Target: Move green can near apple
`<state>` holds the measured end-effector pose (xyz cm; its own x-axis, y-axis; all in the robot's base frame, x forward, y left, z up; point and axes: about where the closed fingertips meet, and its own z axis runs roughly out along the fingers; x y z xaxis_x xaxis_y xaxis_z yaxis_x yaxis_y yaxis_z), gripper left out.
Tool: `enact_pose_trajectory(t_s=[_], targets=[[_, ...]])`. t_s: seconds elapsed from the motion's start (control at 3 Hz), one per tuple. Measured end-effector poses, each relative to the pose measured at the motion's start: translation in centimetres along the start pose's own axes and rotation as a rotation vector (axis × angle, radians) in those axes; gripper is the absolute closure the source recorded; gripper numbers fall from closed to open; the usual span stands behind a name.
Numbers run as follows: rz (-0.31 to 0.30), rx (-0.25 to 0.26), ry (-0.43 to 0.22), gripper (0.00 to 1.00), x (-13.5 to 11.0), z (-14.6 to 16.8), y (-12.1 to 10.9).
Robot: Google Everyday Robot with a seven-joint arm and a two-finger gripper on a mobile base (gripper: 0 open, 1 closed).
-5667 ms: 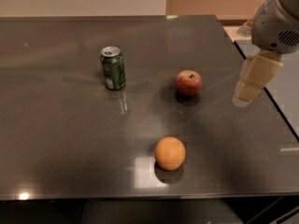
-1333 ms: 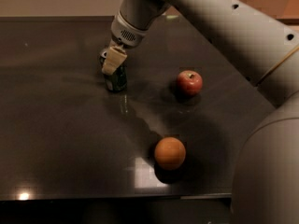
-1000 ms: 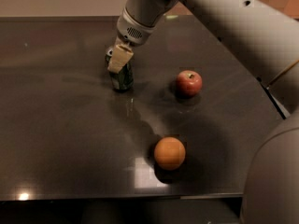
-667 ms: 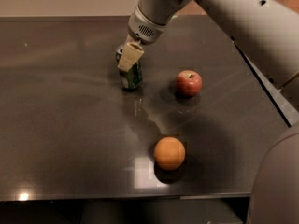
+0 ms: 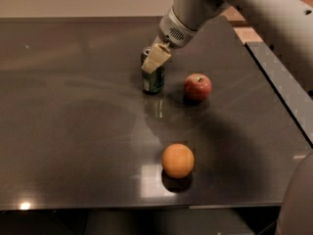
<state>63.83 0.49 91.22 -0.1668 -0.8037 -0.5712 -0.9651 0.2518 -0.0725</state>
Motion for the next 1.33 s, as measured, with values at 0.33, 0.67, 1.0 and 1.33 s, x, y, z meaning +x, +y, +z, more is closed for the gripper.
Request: enact_pose_trajectory(t_s=[0.33,0.67,1.0,1.33], targets=[[0.039,0.014,-0.005,1.00,1.5,-0.8,-0.6],[0.071,0.033,0.011,1.00,2.8,-1.4,-0.9],[0.108,0.047,0.024,1.00,4.0,-1.6,-1.5],[0.137,0.062,0.018,0.81,4.9,-1.8,-2.1]])
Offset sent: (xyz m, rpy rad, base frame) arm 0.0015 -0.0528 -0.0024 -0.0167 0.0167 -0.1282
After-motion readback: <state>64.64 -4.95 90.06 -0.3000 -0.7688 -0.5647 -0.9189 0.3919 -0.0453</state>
